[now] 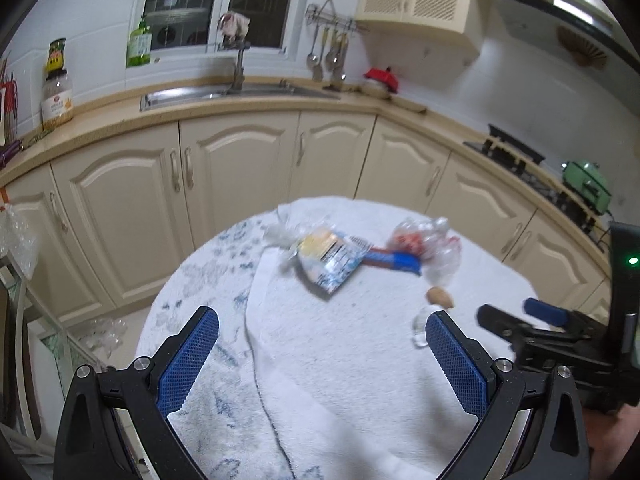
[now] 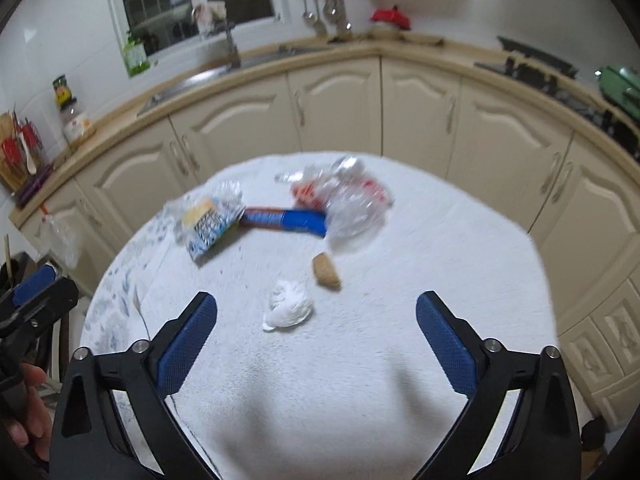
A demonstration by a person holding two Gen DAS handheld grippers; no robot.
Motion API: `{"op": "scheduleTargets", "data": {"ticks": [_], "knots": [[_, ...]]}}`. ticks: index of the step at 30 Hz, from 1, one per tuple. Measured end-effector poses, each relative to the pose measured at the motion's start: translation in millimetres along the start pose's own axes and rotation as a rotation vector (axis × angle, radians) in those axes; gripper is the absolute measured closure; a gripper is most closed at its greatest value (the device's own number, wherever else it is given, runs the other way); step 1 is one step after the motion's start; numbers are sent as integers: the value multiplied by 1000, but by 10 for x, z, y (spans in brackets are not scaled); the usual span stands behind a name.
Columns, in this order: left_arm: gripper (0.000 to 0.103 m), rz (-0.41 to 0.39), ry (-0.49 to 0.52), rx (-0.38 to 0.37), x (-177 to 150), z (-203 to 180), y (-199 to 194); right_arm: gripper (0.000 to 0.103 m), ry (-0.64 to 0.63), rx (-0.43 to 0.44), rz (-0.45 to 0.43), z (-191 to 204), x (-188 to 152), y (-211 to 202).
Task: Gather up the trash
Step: 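Return both open tools to the table above the remaining trash, then grasp the milk carton with the left tool while the right tool grasps the white tissue ball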
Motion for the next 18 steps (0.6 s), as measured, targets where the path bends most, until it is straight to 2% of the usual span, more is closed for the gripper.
{"op": "scheduleTargets", "data": {"ticks": [5,7,10,12,18], "knots": [[1,45,2,18,-32,4,270,25,-5,27,81,57,-125,431],[1,60,0,24,-14,26,402,28,-11,36,102,83,-157,556],[1,82,2,35,0,34,579,45,-32,51,130,144,-222,696],[1,95,7,35,9,20,683,66,-63,46,124,182,-249,740],[1,116,32,39,56,-81,993,69,-65,87,117,150,-212,700]]}}
Point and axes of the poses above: each gripper's, at about its wrist camera, not at the fingertips, and y roughly the way its jaws point, z to its left, x to its top, the point moved 10 cm from there along y, roughly the way its jaws point, and after that the axes turned 2 degrees about -z, right-handed, at the moved point
